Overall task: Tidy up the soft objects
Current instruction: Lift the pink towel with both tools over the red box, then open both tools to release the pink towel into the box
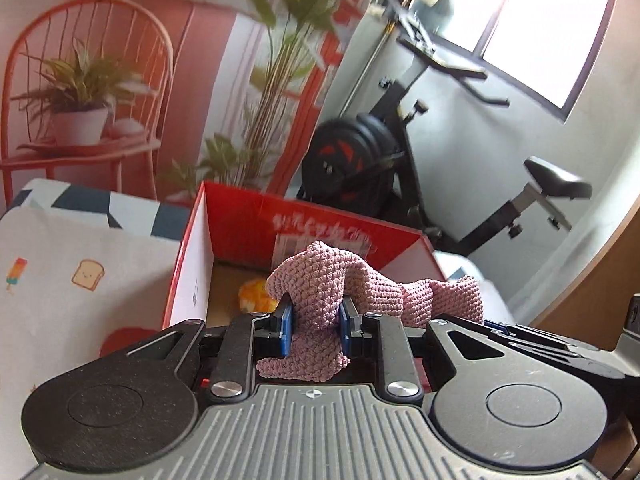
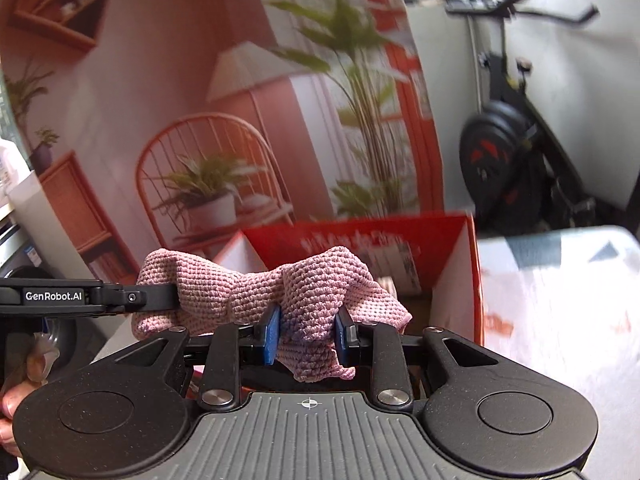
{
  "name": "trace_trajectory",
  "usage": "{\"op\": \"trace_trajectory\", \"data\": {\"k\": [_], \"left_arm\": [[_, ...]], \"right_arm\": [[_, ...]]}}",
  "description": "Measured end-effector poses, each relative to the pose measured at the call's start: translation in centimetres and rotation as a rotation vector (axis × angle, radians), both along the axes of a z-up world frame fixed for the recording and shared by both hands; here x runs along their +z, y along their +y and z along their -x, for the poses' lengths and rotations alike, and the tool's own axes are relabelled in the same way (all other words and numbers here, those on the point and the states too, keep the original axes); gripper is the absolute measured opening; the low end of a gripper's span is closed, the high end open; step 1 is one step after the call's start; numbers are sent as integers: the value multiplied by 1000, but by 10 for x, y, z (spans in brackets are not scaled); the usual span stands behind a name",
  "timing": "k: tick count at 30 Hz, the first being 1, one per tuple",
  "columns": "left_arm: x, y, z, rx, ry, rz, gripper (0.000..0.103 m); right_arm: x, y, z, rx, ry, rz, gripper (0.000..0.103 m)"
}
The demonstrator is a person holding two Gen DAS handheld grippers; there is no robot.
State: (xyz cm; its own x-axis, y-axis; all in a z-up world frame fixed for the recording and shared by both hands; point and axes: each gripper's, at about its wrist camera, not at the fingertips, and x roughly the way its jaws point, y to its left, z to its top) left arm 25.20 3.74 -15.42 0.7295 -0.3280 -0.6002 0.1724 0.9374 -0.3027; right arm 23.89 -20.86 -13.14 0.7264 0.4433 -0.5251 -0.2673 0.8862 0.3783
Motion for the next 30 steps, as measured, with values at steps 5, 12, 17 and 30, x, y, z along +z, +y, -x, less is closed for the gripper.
{"op": "trace_trajectory", "data": {"k": [5, 12, 17, 30], "left_arm": [[-25, -4, -21, -22, 81, -59, 24], [-45, 3, -40, 14, 187, -25, 29], [-41, 5, -37, 18, 152, -45, 54], [-16, 9, 3, -8, 44, -79, 58]], "right_arm": [[-33, 0, -17, -31, 150, -32, 24], [-46, 7, -30, -67, 254, -27, 27], [-46, 6, -29, -84, 258, 10, 34], [-16, 6, 13, -102, 36, 122, 61]]}}
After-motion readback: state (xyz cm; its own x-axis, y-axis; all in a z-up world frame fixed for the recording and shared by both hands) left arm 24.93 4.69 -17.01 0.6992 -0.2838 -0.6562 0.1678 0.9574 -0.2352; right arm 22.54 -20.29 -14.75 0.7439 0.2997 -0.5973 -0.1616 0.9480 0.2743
